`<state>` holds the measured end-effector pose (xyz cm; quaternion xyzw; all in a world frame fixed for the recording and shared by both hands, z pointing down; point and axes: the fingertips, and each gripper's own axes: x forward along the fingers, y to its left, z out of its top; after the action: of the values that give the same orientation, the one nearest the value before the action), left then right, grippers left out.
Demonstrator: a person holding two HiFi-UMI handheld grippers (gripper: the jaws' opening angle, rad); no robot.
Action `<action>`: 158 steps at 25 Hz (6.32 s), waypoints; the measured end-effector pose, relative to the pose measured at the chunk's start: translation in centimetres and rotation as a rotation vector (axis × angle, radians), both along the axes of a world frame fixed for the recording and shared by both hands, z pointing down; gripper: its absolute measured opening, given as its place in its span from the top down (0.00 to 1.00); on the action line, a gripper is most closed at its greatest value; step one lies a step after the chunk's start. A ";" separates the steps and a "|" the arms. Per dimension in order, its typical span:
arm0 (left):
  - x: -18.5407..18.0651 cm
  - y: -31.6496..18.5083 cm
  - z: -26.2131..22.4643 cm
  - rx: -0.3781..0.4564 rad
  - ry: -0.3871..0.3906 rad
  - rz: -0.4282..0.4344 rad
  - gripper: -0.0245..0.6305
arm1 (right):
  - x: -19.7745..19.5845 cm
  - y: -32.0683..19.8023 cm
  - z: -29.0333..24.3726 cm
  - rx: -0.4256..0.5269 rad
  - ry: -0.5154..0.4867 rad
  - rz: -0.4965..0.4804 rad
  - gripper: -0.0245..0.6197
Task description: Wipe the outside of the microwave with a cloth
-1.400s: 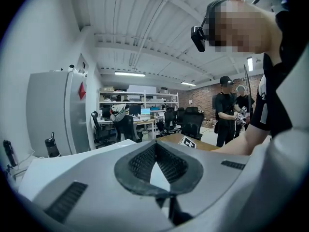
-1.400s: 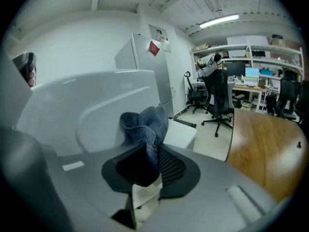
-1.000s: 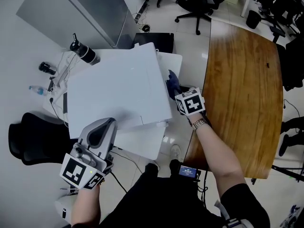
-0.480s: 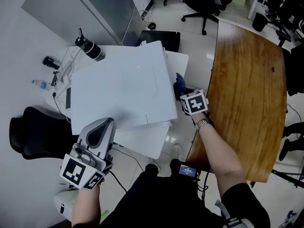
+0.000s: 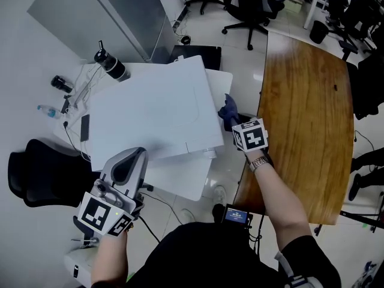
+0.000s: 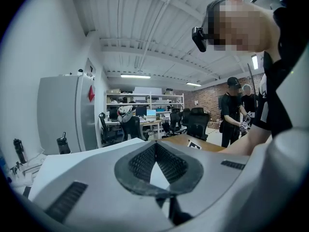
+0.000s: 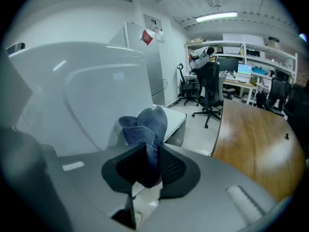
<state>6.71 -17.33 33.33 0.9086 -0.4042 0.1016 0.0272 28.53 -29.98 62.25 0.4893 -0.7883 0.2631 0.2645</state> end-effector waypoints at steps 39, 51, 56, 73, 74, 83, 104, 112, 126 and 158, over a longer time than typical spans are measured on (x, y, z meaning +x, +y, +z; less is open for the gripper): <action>-25.4 14.3 0.1 0.048 0.198 -0.125 0.96 | -25.1 23.2 -13.9 0.350 0.004 -0.134 0.85; -34.9 18.2 0.3 0.063 0.165 -0.281 0.96 | -41.3 23.1 -11.1 0.370 -0.032 -0.379 0.85; -36.9 18.7 0.5 0.059 0.157 -0.309 0.96 | -44.7 22.0 -10.1 0.377 -0.026 -0.417 0.85; -37.6 17.4 1.5 0.042 0.148 -0.287 0.96 | -45.4 18.2 -7.2 0.368 0.037 -0.345 0.85; -37.5 17.2 1.6 0.041 0.149 -0.282 0.96 | -45.0 18.1 -7.2 0.369 0.045 -0.337 0.85; -35.1 16.0 1.6 0.022 0.166 -0.212 0.96 | -40.5 17.7 -7.7 0.354 0.085 -0.253 0.85; -25.6 14.0 0.7 0.014 0.173 -0.115 0.96 | -26.8 16.7 -8.4 0.334 0.120 -0.091 0.85; -20.9 13.8 0.7 0.003 0.169 -0.109 0.96 | -20.4 16.4 -8.4 0.313 0.125 -0.032 0.85; -13.7 14.7 0.4 -0.008 0.141 -0.108 0.96 | -11.4 16.6 -8.4 0.294 0.126 0.012 0.85; -6.1 19.7 1.5 -0.015 0.141 -0.177 0.96 | -3.5 20.1 -12.3 0.360 0.057 0.004 0.85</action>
<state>0.57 2.36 34.79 0.8740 -0.4792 0.0375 0.0710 25.03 -9.85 49.95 0.5377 -0.8138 0.1043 0.1943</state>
